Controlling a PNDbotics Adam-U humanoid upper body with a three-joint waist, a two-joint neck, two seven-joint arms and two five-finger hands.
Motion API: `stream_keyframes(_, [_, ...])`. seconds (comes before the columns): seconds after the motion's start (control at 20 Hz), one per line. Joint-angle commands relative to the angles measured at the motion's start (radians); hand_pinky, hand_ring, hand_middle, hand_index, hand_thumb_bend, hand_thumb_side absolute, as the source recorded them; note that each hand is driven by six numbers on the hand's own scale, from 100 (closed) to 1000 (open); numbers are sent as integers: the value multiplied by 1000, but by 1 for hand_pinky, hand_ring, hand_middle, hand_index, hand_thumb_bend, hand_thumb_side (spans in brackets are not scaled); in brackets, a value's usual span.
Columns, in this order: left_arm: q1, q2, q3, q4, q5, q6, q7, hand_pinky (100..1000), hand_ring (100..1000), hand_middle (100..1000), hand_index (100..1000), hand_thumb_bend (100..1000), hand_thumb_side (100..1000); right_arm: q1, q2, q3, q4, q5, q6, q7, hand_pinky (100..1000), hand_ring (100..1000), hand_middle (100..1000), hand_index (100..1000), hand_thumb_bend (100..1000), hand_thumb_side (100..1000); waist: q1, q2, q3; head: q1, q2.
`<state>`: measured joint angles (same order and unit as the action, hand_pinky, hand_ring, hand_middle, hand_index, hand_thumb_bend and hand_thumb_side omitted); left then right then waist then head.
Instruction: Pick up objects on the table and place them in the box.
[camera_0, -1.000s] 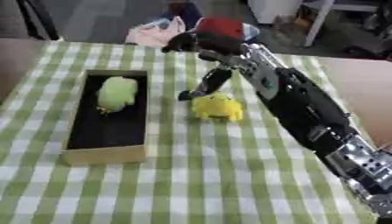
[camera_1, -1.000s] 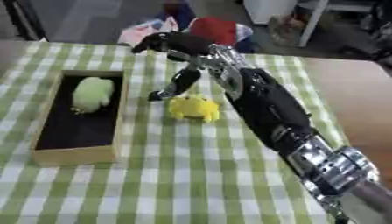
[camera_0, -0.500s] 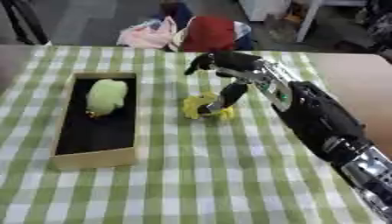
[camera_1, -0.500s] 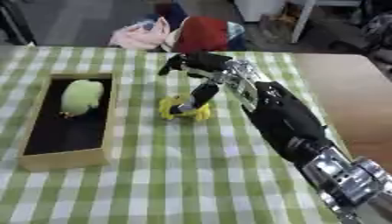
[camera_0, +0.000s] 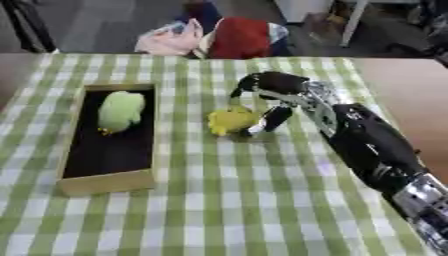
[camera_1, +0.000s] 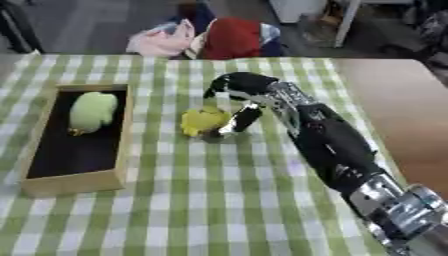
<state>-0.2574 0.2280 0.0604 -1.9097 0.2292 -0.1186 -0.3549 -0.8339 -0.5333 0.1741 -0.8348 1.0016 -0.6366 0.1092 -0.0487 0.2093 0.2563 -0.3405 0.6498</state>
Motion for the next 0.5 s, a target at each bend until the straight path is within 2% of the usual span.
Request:
stream_keyframes(0.05, [-7,8,7,-9,-3,-5,-1,772,682,653,713,100,883,-12,-14,-18,17,37,0,-41,687,846,586,748,529,587,6,-14,0,0,-5])
stream_keyframes(0.1, [-7,7,7,-9,-3,-5,-1,772,682,654,713,100,883,-12,-13,-19,21,42,-1,-52,685,843,572,737,524,574,6,-14,0,0,-5])
stream_keyframes(0.15, [-7,7,7,-9,-4,-6,-2,772,682,655,713,100,882,-13,-12,-22,24,45,0,-65,671,823,509,677,498,499,6,-15,0,0,-6])
stream_keyframes(0.2, [-7,8,6,-9,-3,-6,-2,772,682,655,713,100,882,-15,-12,-23,26,45,1,-77,670,821,502,669,497,493,6,-15,0,-1,-6])
stream_keyframes(0.25, [-6,8,6,-8,-3,-5,-2,772,683,655,713,100,883,-17,-11,-24,26,43,2,-89,658,802,442,585,456,427,6,-16,0,0,-6])
stream_keyframes(0.3, [-6,8,6,-8,-3,-5,-2,772,683,655,713,100,883,-18,-11,-24,25,40,2,-98,657,801,435,574,444,419,6,-17,-1,0,-6])
stream_keyframes(0.35, [-6,8,6,-7,-3,-5,-3,772,683,656,713,100,883,-21,-10,-24,24,34,3,-106,647,789,384,514,364,373,5,-18,-1,0,-6])
stream_keyframes(0.5, [-5,10,5,-7,-1,-4,-3,772,683,655,713,100,882,-37,-13,-20,8,0,-3,-108,643,781,354,485,331,335,4,-23,-1,0,-4])
